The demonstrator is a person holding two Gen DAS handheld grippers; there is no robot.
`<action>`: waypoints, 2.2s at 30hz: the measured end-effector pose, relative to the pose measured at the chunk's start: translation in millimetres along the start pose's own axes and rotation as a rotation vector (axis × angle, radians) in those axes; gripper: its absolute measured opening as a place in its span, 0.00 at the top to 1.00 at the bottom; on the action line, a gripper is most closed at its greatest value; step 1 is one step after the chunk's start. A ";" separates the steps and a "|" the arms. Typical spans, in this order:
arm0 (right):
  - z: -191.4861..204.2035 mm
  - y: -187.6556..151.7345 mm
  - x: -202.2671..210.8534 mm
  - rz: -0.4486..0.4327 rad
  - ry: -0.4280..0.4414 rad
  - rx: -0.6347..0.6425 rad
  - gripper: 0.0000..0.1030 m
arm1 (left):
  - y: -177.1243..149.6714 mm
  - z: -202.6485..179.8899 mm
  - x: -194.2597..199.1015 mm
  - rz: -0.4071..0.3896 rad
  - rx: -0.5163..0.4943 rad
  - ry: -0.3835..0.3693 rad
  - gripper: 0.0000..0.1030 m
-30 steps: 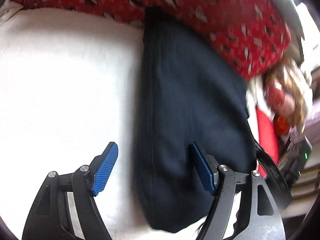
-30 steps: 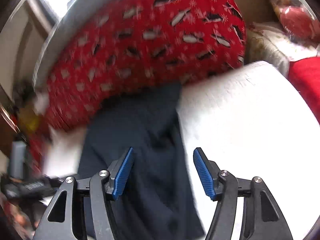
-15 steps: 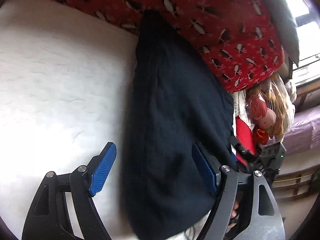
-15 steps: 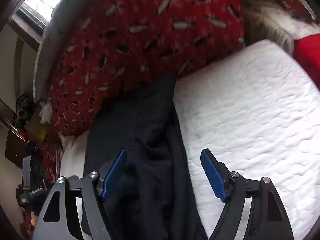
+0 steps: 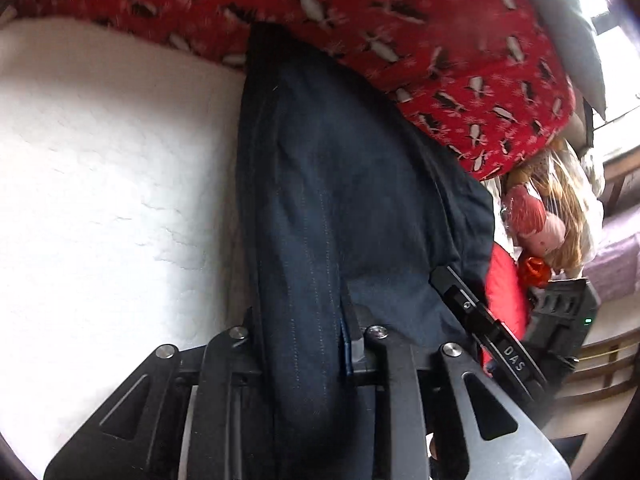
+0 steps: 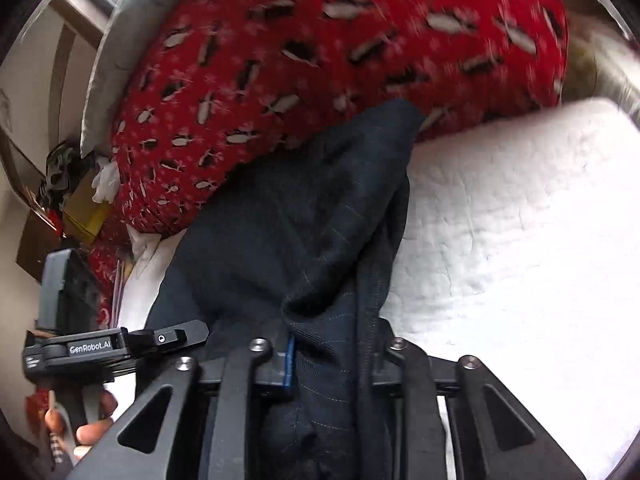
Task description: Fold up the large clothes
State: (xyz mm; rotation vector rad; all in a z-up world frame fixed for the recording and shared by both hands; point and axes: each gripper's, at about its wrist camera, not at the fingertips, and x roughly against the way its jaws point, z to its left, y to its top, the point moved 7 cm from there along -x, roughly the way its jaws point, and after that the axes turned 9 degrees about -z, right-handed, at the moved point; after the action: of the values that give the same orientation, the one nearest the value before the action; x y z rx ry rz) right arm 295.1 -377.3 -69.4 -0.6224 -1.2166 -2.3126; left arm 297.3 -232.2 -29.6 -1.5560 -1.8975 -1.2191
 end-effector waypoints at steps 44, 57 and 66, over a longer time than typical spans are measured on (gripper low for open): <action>67.9 -59.1 16.2 0.081 -0.100 -0.118 0.45 | -80.6 98.2 110.5 -0.123 -0.068 0.265 0.46; 54.8 -27.5 7.4 0.023 -0.187 0.039 0.82 | -65.8 109.4 101.4 -0.124 -0.054 0.260 0.40; 71.8 -109.5 59.3 0.076 -0.151 0.365 0.59 | -114.0 93.9 108.5 -0.123 -0.204 0.391 0.40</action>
State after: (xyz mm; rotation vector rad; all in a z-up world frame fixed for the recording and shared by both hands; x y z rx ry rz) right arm 197.5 -271.8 -68.5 -0.7038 -1.6053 -1.9398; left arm 178.8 -92.7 -40.4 -1.1926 -1.6728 -1.6762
